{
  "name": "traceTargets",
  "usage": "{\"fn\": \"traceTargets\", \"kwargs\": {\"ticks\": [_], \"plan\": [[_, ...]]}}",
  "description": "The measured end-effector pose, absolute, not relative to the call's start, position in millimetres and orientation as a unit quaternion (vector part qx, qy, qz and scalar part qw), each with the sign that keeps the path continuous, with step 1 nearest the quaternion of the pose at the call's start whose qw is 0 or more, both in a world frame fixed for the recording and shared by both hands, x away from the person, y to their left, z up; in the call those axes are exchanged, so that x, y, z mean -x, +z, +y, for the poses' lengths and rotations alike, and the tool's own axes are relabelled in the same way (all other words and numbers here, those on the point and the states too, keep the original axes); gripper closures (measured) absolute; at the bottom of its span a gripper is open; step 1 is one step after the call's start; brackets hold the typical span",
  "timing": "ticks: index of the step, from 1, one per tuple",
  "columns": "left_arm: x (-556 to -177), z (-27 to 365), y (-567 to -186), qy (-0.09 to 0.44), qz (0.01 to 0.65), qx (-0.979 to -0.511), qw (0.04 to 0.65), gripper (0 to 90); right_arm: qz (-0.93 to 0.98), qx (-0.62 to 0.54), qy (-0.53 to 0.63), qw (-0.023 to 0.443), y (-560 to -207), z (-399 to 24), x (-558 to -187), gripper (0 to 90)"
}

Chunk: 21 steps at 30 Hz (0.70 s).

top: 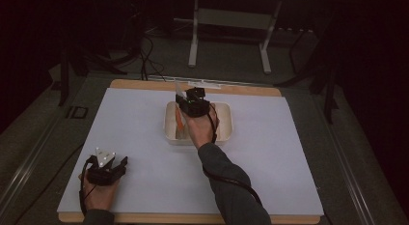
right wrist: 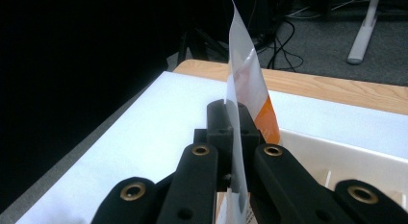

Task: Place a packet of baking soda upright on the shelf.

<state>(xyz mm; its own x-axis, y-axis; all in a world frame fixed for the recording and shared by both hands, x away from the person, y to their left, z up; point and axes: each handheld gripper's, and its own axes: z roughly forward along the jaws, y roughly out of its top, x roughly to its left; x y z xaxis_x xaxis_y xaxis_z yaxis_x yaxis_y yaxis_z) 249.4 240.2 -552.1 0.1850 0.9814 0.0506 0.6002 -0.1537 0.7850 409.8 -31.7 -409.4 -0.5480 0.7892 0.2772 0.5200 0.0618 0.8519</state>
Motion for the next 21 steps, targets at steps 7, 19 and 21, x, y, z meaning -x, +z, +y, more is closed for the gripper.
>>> {"fn": "traceTargets", "kwargs": {"ticks": [7,19,21], "plan": [[-249,240,-552,0.296,0.565,-0.699,0.322,51.1,0.726,-0.448,0.502,0.14,-404,-30,-412,78.2],[-249,240,-552,0.297,0.565,-0.699,0.322,50.9,0.744,-0.428,0.49,0.155,-393,-33,-414,54.6],[-249,240,-552,0.298,0.566,-0.699,0.321,50.9,0.745,-0.425,0.488,0.16,-390,-34,-414,53.8]]}}
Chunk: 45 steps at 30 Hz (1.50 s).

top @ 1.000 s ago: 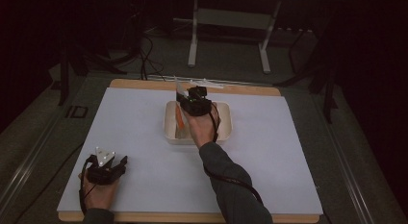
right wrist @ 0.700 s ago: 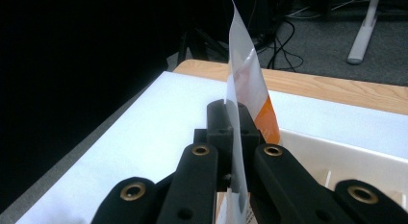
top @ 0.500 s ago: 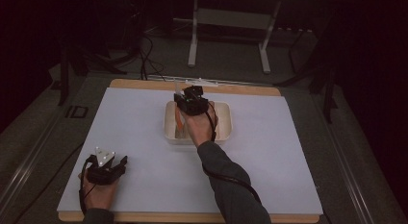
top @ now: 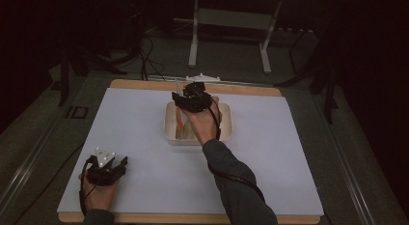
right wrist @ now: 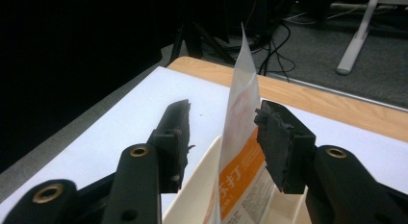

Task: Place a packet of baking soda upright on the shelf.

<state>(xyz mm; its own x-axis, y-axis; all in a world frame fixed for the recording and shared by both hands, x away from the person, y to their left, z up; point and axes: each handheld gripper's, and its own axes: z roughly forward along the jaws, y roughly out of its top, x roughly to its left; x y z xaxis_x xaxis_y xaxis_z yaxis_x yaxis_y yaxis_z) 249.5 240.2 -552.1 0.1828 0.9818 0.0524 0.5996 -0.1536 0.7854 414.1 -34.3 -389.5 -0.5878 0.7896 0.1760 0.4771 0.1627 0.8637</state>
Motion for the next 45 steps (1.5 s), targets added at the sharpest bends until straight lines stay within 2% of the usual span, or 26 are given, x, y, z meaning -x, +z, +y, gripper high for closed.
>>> {"fn": "traceTargets", "kwargs": {"ticks": [13,26,38,45], "plan": [[-250,240,-552,0.298,0.566,-0.699,0.321,50.9,0.761,-0.411,0.477,0.155,-361,-51,-410,52.3],[-249,240,-552,0.298,0.567,-0.698,0.321,50.8,0.781,-0.393,0.46,0.156,-352,-85,-396,52.0],[-249,240,-552,0.299,0.568,-0.697,0.32,50.5,0.811,-0.374,0.428,0.138,-369,-118,-376,51.2],[-249,240,-552,0.299,0.568,-0.697,0.319,50.5,0.828,-0.368,0.403,0.132,-400,-130,-359,50.6]]}}
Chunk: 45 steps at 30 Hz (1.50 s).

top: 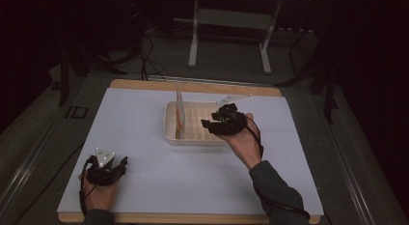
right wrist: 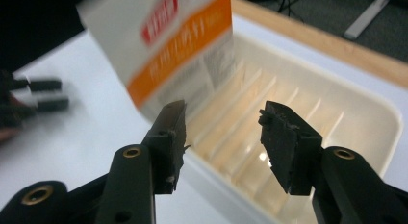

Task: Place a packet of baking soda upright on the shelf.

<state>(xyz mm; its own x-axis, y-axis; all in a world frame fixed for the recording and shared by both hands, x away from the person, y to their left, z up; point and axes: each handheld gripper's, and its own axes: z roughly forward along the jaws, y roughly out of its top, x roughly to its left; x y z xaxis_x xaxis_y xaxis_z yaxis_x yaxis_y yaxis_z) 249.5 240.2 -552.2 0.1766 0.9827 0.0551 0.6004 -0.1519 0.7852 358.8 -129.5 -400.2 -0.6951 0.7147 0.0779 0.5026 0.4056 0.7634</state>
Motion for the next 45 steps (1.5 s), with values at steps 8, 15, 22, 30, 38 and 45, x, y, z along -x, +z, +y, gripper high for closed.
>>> {"fn": "traceTargets", "kwargs": {"ticks": [8,15,22,30,38,45], "plan": [[-249,240,-552,0.299,0.568,-0.698,0.319,50.5,0.836,-0.373,0.38,0.135,-435,-148,-343,50.5],[-249,240,-552,0.299,0.568,-0.697,0.319,50.5,0.836,-0.384,0.36,0.152,-461,-168,-329,50.4],[-249,240,-552,0.299,0.568,-0.697,0.319,50.5,0.831,-0.396,0.356,0.162,-485,-184,-321,50.2],[-249,240,-552,0.3,0.568,-0.698,0.318,50.4,0.809,-0.429,0.365,0.165,-513,-207,-313,49.9],[-249,240,-552,0.3,0.569,-0.697,0.317,50.3,0.788,-0.454,0.379,0.172,-528,-226,-307,49.7],[-250,241,-552,0.299,0.572,-0.694,0.317,50.1,0.779,-0.469,0.377,0.178,-532,-236,-309,49.0]]}}
